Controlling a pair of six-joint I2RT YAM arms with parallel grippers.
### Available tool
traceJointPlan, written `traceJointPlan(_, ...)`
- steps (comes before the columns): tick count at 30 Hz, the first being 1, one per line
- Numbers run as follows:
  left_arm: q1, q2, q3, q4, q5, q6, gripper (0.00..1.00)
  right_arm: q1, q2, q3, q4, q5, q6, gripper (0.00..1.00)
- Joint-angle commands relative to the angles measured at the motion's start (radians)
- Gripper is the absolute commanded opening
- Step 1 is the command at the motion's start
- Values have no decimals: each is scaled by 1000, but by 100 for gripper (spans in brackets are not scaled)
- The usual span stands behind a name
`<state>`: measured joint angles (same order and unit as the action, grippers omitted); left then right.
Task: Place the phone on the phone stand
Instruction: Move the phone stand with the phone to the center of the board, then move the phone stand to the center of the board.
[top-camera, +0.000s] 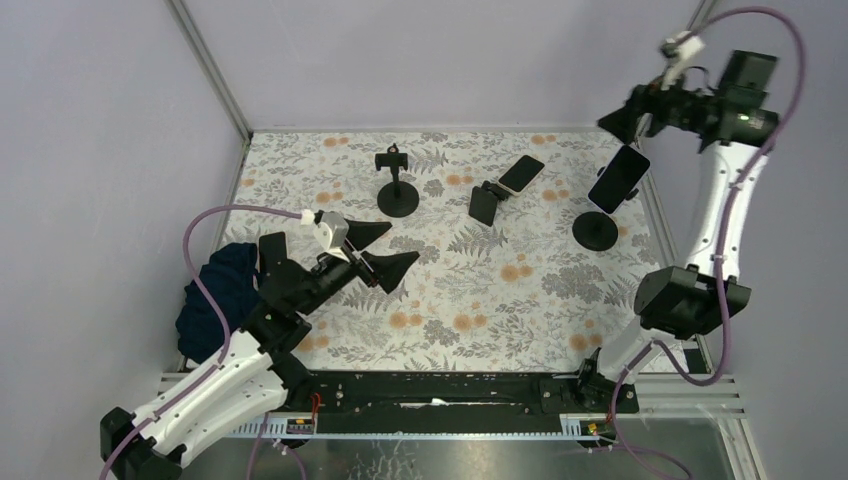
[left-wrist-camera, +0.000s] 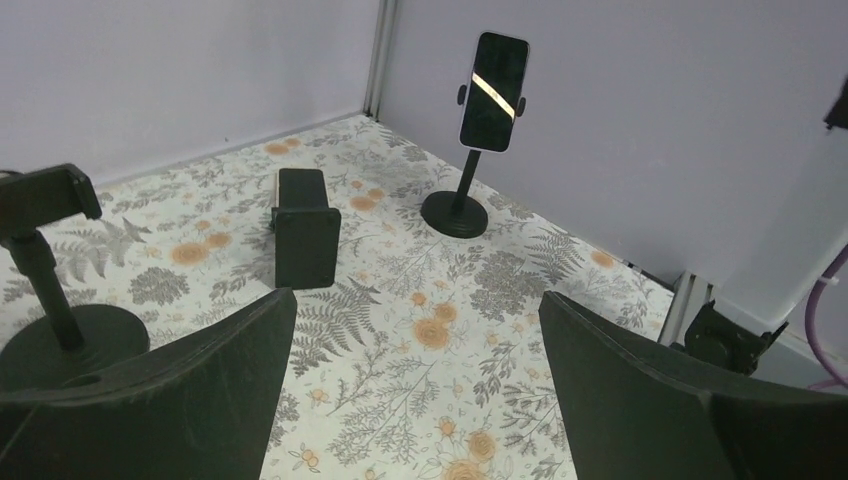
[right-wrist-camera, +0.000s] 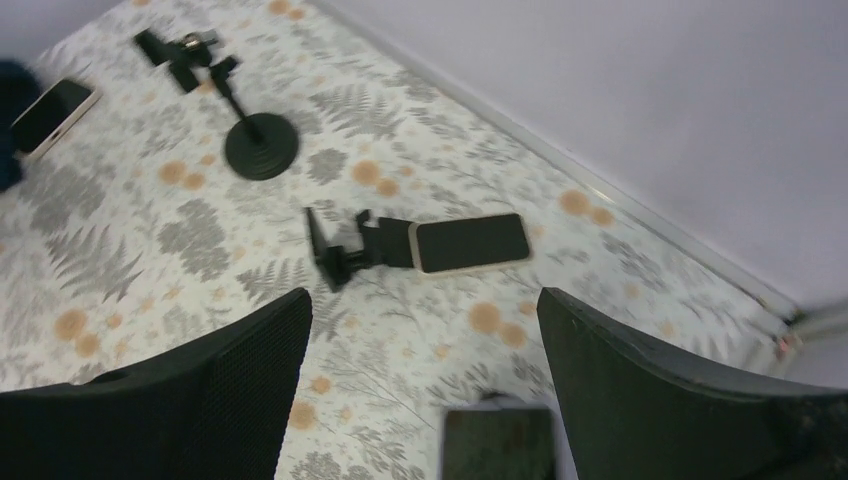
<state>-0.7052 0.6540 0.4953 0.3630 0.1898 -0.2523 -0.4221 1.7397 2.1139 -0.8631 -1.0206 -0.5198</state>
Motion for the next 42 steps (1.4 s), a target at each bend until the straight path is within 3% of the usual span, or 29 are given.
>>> traceJointPlan(1,3,9,18,-2,-66,-84,99,263,-112,-97,-14,146,-97,90)
traceJointPlan(5,3,4,-18,55,-107,-153,99,512,-123,-291,92,310,-108,89)
traceJointPlan(10,3,-1,-53,81,-162,-243,99,659,-10,-374,173,498,-96,83)
traceJointPlan(16,4,25,-13,-59,-266,-298,99,717,128,-359,223,644,-91,79)
traceJointPlan(25,4,49,-9,-71,-285,-317,99,756,309,-284,183,689,-107,67)
traceJointPlan(30,4,43,-14,-75,-285,-323,99,761,346,-266,179,705,-122,52)
traceJointPlan(37,7,61,-20,-42,-268,-369,99,773,302,-323,191,701,-154,10)
traceJointPlan(42,11,117,-54,27,-260,-509,99,776,198,-426,221,665,-172,0)
